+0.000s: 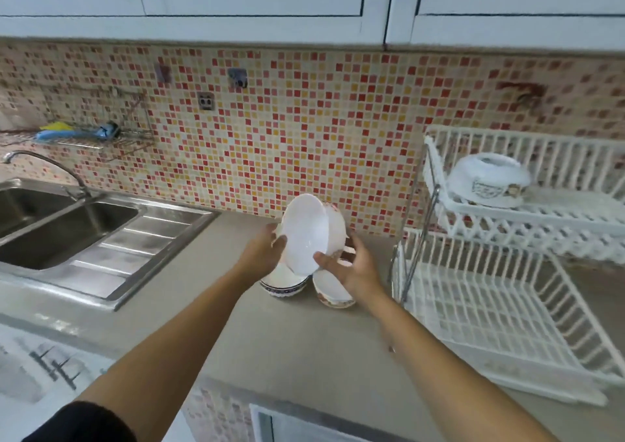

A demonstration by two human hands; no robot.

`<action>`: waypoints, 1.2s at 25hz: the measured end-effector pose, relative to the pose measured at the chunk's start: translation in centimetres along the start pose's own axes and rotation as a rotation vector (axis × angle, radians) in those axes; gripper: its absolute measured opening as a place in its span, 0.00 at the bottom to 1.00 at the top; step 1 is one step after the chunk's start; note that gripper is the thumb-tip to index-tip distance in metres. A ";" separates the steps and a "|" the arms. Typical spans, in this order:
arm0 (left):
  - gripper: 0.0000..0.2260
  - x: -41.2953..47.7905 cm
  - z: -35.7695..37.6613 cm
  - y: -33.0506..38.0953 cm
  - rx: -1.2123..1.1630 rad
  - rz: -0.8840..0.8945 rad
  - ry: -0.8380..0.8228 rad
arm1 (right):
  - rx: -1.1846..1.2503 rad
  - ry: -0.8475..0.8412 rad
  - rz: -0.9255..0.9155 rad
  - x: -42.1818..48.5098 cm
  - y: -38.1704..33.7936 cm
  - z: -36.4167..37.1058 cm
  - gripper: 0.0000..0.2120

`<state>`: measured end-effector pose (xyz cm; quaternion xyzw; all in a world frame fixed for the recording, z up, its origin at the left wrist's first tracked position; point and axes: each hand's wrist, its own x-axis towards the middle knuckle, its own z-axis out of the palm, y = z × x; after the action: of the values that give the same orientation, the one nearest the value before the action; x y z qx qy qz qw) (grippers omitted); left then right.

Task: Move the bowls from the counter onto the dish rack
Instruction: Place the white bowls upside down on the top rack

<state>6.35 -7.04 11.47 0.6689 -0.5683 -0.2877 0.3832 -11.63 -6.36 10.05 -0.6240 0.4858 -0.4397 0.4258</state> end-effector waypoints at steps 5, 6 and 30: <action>0.19 0.7 1.1 16.6 -0.109 0.541 0.063 | -0.521 0.208 -0.330 -0.7 -9.2 -13.5 0.47; 0.18 0.5 2.4 19.1 -0.089 0.619 0.005 | -0.603 0.213 -0.371 -1.1 -10.0 -16.2 0.46; 0.36 7.3 19.1 29.2 0.515 0.634 -0.167 | -1.094 -0.106 -0.231 9.9 -6.8 -36.1 0.52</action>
<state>-23.73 -19.51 26.03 0.5090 -0.8287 -0.0572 0.2256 -43.35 -18.69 26.99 -0.8244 0.5493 -0.1356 0.0131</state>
